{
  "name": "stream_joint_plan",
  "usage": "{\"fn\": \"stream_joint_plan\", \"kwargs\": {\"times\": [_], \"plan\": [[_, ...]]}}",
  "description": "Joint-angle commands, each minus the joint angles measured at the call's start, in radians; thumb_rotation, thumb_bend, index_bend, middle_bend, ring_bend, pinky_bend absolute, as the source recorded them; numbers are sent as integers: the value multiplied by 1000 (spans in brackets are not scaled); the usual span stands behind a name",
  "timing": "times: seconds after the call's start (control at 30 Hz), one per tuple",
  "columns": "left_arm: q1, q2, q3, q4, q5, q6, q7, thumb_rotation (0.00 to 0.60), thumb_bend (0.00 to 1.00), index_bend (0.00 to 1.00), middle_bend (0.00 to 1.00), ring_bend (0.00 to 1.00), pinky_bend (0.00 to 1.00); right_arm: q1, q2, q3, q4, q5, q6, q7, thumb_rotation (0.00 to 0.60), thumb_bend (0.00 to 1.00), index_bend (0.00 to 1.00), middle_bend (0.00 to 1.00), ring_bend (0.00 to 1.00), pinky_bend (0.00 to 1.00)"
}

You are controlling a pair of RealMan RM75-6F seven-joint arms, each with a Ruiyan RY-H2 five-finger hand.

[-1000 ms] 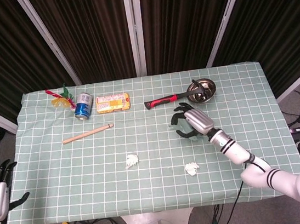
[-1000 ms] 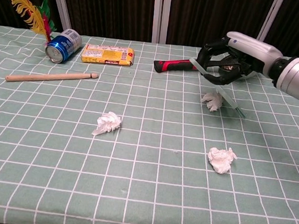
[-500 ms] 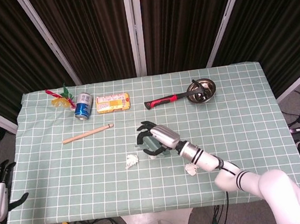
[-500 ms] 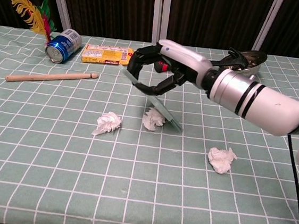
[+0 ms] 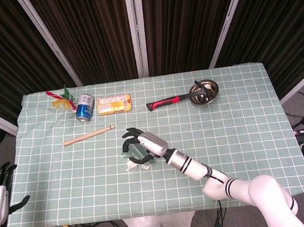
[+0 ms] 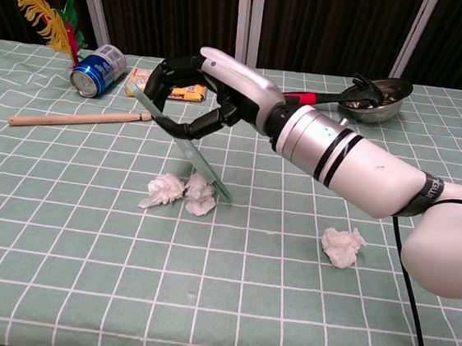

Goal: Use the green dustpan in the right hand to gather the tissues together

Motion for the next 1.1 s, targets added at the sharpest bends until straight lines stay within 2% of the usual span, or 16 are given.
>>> {"fn": "stream_joint_plan", "kwargs": {"times": [0.03,0.17,0.3,0.4,0.53,0.77,0.97,1.1], "plan": [[1,-1,1,4,2,1,-6,600,0,162,101,41,55,-43,64,-11,-65,5,43,-76,600,332,556,544,173,71],[-2,-3,0,11,10,2,-16,600,0,162,101,42,55,-130,199,-29,-235,29,96,-244,600,333,559,545,173,70],[-9,-5,-2,17,18,-2,-19,600,0,162,101,42,55,-248,366,-47,-495,101,139,-452,600,338,564,547,173,71],[-14,-5,-3,17,26,-1,-18,600,0,162,101,42,55,-327,474,-70,-665,159,164,-557,600,367,564,548,174,71],[-18,-5,-6,16,29,-1,-14,600,0,162,101,42,55,-415,559,-108,-790,194,213,-638,600,405,564,550,176,66],[-24,-6,-5,13,36,-5,-11,600,0,162,101,42,55,-511,555,-159,-833,187,256,-667,600,422,564,550,176,33],[-23,-6,-2,16,38,-3,-15,600,0,162,101,41,55,-541,464,-160,-793,170,255,-702,600,433,563,551,176,17],[-21,-7,-1,19,37,-1,-21,600,0,162,101,42,55,-555,371,-146,-749,154,271,-738,600,444,563,555,176,3]]}}
